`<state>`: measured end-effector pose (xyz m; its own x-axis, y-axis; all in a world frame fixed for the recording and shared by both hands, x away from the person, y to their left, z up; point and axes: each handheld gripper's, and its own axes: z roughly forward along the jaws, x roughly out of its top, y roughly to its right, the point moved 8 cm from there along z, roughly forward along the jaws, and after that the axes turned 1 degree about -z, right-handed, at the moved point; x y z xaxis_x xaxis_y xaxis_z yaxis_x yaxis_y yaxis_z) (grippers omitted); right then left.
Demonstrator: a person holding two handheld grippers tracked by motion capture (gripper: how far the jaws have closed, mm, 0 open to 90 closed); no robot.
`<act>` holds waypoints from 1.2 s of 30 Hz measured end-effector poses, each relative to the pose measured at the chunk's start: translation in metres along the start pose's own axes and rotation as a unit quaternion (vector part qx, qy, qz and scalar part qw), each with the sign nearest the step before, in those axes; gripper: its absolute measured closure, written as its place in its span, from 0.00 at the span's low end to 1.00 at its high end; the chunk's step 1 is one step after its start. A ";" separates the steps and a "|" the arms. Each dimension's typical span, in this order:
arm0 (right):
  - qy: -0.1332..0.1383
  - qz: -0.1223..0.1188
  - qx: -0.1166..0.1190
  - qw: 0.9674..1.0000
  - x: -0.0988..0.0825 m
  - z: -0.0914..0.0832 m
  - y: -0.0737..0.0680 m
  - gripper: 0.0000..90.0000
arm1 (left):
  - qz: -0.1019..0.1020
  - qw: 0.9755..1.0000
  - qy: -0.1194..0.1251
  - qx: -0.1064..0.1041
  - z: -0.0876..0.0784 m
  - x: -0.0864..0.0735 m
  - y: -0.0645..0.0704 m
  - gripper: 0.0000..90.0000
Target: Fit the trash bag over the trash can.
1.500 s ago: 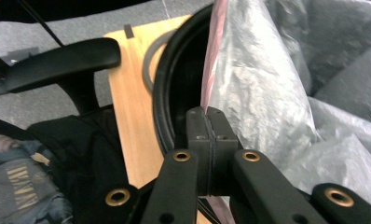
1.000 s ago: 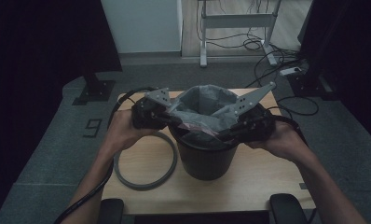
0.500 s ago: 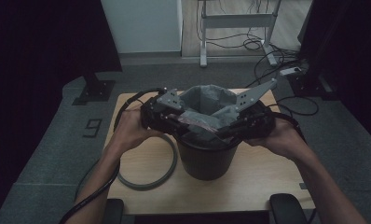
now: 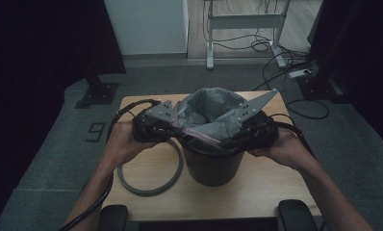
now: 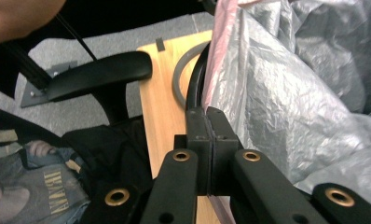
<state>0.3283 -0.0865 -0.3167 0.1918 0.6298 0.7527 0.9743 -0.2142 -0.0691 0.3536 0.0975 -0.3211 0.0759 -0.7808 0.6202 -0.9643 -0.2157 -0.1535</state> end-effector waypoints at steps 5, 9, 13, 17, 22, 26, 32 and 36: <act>-0.019 0.004 0.011 1.000 -0.009 0.013 -0.002 0.96 | -0.011 0.999 0.013 -0.029 0.008 -0.016 0.007 1.00; -0.007 0.012 -0.006 1.000 -0.009 0.002 0.003 0.79 | -0.014 0.999 0.022 -0.035 0.008 -0.021 0.008 1.00; 0.005 0.020 -0.025 0.999 -0.014 -0.023 0.010 0.66 | -0.014 0.999 0.023 -0.040 0.010 -0.027 0.009 1.00; -0.007 0.013 -0.028 0.999 -0.031 -0.036 0.009 0.60 | -0.019 0.998 0.028 -0.046 0.013 -0.029 0.009 0.99; -0.020 0.009 -0.041 0.999 -0.046 -0.029 0.010 0.63 | -0.026 0.998 0.035 -0.055 0.013 -0.029 0.009 0.99; -0.010 0.013 -0.043 0.999 -0.041 -0.025 0.014 0.81 | -0.032 0.997 0.040 -0.064 0.013 -0.029 0.009 0.98; -0.016 0.005 -0.059 0.998 -0.040 -0.023 0.017 0.99 | -0.037 0.996 0.049 -0.066 0.013 -0.031 0.009 0.98; -0.005 -0.005 -0.038 0.999 -0.041 -0.027 0.008 0.99 | -0.033 0.997 0.044 -0.059 0.015 -0.034 0.010 0.98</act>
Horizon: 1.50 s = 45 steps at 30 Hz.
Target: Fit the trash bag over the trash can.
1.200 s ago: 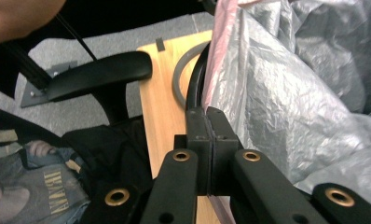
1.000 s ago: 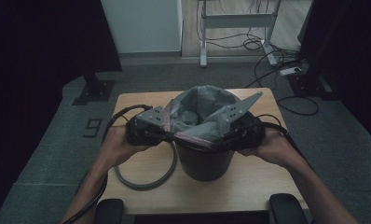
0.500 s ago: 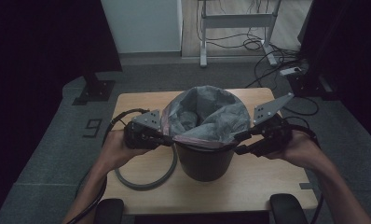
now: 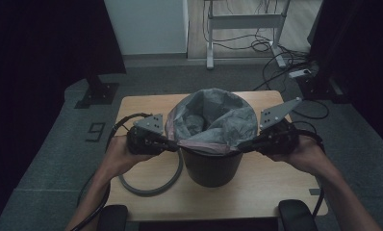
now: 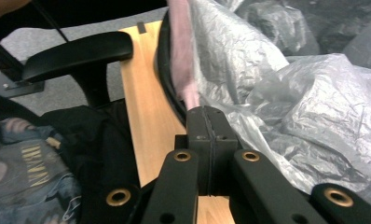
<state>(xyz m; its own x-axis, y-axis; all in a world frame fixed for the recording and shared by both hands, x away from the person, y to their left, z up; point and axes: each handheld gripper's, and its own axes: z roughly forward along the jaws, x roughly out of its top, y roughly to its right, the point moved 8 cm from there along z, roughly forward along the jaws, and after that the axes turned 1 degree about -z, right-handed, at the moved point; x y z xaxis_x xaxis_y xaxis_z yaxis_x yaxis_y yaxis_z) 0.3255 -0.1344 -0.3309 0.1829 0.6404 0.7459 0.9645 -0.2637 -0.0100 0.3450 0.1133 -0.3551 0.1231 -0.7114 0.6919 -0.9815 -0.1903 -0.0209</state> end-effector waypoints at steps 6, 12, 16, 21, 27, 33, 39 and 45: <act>-0.026 -0.015 0.026 0.999 -0.009 0.004 -0.009 0.99 | 0.008 1.000 -0.011 0.000 0.004 -0.001 0.003 0.99; -0.049 -0.022 0.026 0.998 -0.021 0.014 -0.014 0.99 | 0.009 1.000 -0.007 -0.007 0.006 -0.005 0.004 0.99; -0.011 -0.010 0.025 1.000 -0.012 -0.001 -0.009 0.98 | 0.009 1.000 0.000 -0.009 -0.002 -0.003 0.004 0.99; 0.020 0.002 -0.001 1.000 -0.002 -0.012 -0.001 0.70 | 0.004 1.000 0.019 -0.008 -0.011 0.001 0.002 0.98; 0.023 0.007 0.026 0.999 0.013 0.015 -0.004 0.56 | -0.006 0.999 0.035 -0.009 -0.012 0.010 0.000 0.98; 0.021 0.004 0.018 1.000 0.019 0.023 -0.002 0.99 | -0.004 0.999 0.050 -0.011 -0.017 0.013 0.002 0.98; -0.010 -0.049 0.024 0.998 0.009 0.023 -0.022 0.99 | 0.006 0.999 0.018 -0.025 0.001 0.000 0.009 0.98; -0.021 -0.042 0.033 0.998 0.000 0.029 -0.024 0.99 | 0.005 0.999 0.026 -0.038 0.009 -0.004 0.010 0.99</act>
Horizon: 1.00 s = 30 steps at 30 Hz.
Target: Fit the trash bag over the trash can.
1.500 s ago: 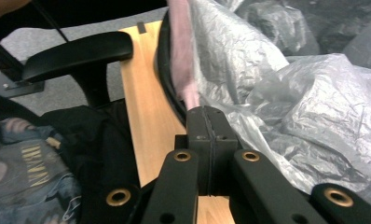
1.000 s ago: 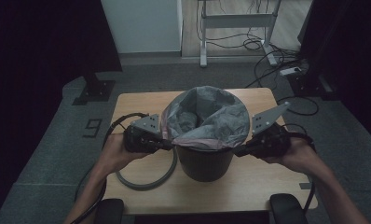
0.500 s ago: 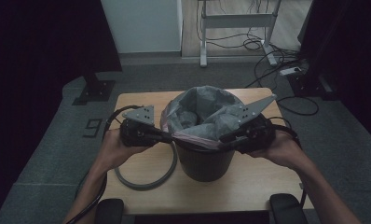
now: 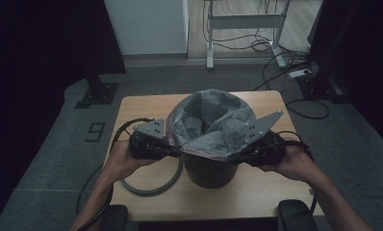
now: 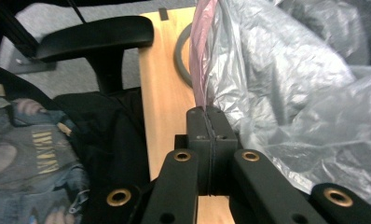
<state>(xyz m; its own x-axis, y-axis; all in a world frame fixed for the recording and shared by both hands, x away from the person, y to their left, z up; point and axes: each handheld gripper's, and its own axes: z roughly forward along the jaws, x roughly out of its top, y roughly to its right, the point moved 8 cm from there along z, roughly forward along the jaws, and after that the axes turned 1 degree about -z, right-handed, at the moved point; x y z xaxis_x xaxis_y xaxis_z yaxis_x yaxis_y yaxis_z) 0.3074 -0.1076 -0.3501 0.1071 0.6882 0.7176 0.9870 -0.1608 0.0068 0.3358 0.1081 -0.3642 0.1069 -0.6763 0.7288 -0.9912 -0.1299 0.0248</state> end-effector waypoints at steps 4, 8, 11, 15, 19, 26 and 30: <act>-0.009 0.010 0.008 1.000 -0.010 0.010 0.001 0.99 | 0.005 1.000 -0.001 -0.002 0.003 -0.003 0.002 0.99; -0.030 0.018 0.005 0.999 -0.025 0.024 0.004 0.99 | 0.000 0.999 -0.043 0.013 0.019 -0.017 -0.001 0.99; -0.031 0.032 0.008 0.999 -0.033 0.032 0.008 0.99 | -0.011 0.999 -0.037 0.005 0.024 -0.020 -0.004 0.99; -0.012 0.042 0.025 0.999 -0.033 0.027 0.007 0.91 | -0.018 0.999 -0.031 0.006 0.014 -0.018 -0.007 0.79; 0.011 0.057 0.035 0.998 -0.032 0.008 0.007 0.77 | -0.043 0.999 -0.009 0.023 -0.007 -0.016 -0.016 0.66; 0.022 0.099 0.000 0.995 -0.045 -0.025 0.024 0.65 | -0.090 0.993 0.005 0.072 -0.028 -0.018 -0.039 0.55; 0.031 0.124 -0.043 0.991 -0.048 -0.042 0.041 0.60 | -0.102 0.991 0.011 0.090 -0.035 -0.013 -0.049 0.51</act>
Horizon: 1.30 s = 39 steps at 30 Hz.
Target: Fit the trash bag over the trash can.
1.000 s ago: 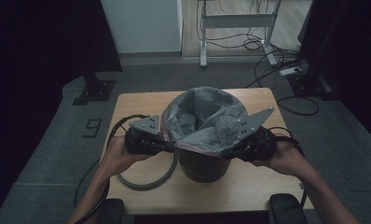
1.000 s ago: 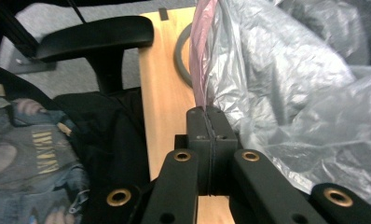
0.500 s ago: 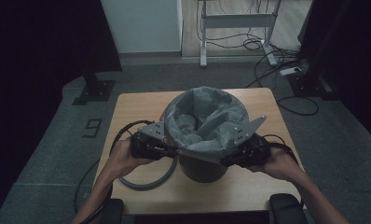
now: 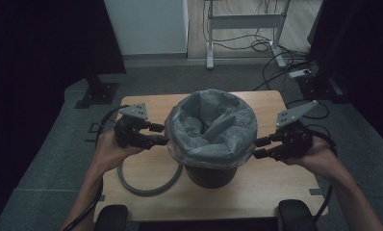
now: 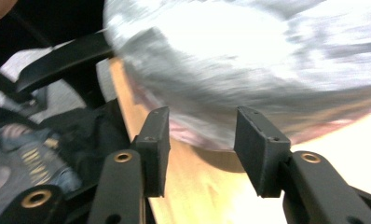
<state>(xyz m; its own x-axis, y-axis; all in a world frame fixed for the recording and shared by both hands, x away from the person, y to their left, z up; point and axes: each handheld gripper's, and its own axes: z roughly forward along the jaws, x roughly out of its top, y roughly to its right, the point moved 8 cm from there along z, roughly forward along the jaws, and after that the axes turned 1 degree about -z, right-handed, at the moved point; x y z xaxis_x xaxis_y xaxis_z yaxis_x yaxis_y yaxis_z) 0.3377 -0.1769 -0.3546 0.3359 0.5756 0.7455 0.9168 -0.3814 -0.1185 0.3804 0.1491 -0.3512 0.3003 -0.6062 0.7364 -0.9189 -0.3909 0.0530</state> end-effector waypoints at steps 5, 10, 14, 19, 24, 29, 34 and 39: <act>0.022 0.015 -0.043 0.999 0.016 -0.013 0.017 0.53 | -0.011 1.000 0.023 0.015 -0.004 0.018 -0.007 0.43; 0.032 0.023 -0.070 0.997 0.040 -0.011 0.029 0.44 | -0.020 0.999 0.041 0.028 -0.004 0.033 -0.012 0.40; 0.032 0.023 -0.073 0.997 0.061 0.001 0.034 0.37 | -0.023 0.998 0.039 0.048 -0.002 0.033 -0.017 0.35; 0.024 0.018 -0.061 0.998 0.084 0.023 0.038 0.28 | -0.037 0.996 0.046 0.068 -0.002 0.023 -0.026 0.32; -0.003 0.006 -0.056 0.998 0.099 0.050 0.042 0.23 | -0.052 0.995 0.043 0.071 0.005 0.008 -0.033 0.33; -0.049 0.012 -0.073 0.996 0.103 0.082 0.055 0.29 | -0.071 0.994 0.043 0.077 0.016 -0.001 -0.040 0.35; -0.130 0.024 -0.089 0.987 0.094 0.114 0.067 0.33 | -0.083 0.992 0.044 0.086 0.023 -0.008 -0.047 0.36; -0.172 0.043 -0.097 0.979 0.092 0.121 0.073 0.31 | -0.080 0.993 0.029 0.084 0.037 -0.014 -0.048 0.37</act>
<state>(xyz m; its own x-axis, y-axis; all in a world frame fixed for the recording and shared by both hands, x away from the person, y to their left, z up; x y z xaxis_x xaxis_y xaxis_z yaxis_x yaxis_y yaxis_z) 0.4614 -0.0645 -0.3743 0.4937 0.7322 0.4692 0.8346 -0.5505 -0.0191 0.4299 0.1508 -0.3884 0.4199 -0.4883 0.7650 -0.8032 -0.5924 0.0627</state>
